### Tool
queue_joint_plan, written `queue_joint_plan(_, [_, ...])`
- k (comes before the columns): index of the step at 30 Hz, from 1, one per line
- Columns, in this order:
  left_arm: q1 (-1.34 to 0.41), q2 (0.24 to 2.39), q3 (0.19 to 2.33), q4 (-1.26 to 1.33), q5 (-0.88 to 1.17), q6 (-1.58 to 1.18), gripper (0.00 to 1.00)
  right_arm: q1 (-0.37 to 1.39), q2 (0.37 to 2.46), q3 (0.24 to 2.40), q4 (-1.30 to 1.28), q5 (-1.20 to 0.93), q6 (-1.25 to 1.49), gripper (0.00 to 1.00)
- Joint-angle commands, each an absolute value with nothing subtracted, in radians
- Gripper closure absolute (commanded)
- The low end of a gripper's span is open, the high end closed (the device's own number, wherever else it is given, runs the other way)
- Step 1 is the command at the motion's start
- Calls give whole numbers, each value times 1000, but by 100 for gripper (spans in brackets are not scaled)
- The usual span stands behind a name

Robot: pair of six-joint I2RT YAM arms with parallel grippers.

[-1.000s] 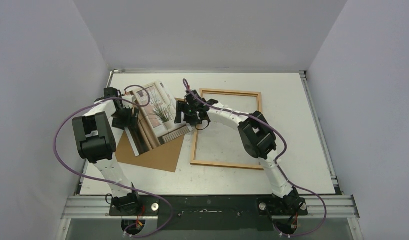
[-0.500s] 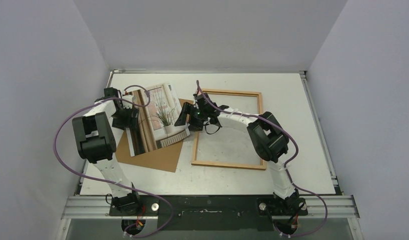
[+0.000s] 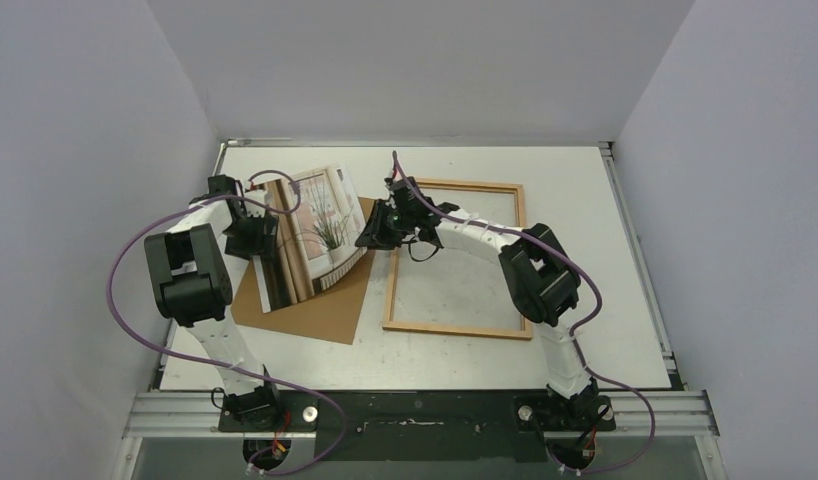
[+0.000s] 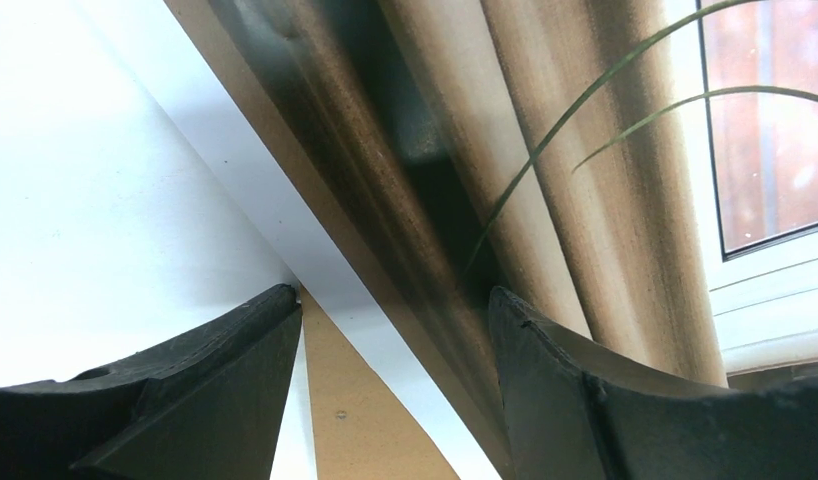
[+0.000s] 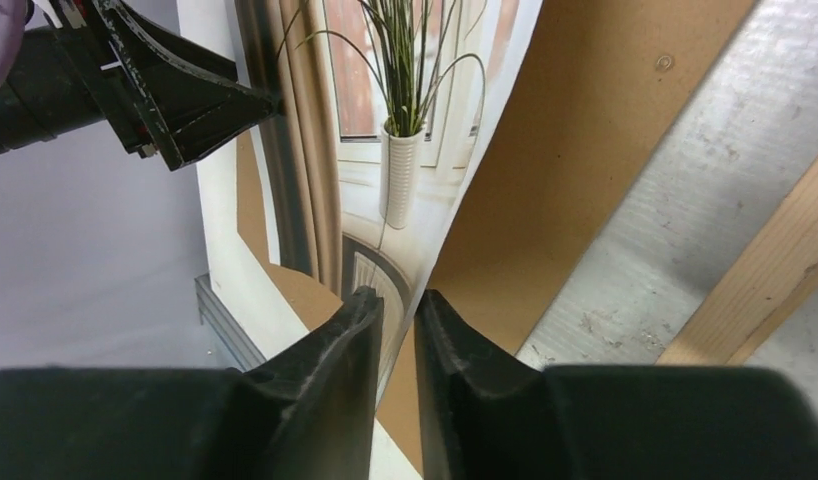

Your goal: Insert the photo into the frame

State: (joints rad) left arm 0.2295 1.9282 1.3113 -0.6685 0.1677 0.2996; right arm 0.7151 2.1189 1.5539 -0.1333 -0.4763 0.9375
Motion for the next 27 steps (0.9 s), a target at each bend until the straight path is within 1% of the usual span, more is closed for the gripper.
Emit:
queue_joint_plan(1, [221,1876,1325,-698,232,291,34,726,2115,1645,-207,-398,869,85])
queue_joint_plan(3, [221,1869,1349,-728,252,283,32,730,2114,1684,-244,-374,839,93])
queue_joint_plan(4, [221,1863,1364,-747,262,278,31,732,2112,1709,-266,-360,818,95])
queue_joint_plan(8, [224,1827,1434,-814,313,247,18,744,2082,1832,-380,-291,711,95])
queue_joint_plan(11, [230,1788,1489,-863,355,222,12,756,2051,1968,-512,-207,608,95])
queue_joint_plan(12, [234,1777,1506,-881,370,216,5,756,2029,1998,-546,-185,586,95])
queue_joint_plan(13, [236,1766,1528,-895,375,211,3,756,2008,2022,-593,-151,568,95])
queue_joint_plan(17, [239,1718,1562,-916,387,192,3,754,1902,2098,-741,-10,491,95])
queue_joint_plan(21, [239,1690,1564,-920,400,178,3,755,1797,2193,-919,183,421,95])
queue_joint_plan(25, [234,1679,1536,-911,406,173,4,764,1668,2201,-1057,349,407,95])
queue_joint_plan(27, [231,1675,1524,-905,408,173,4,769,1619,2190,-1106,398,410,95])
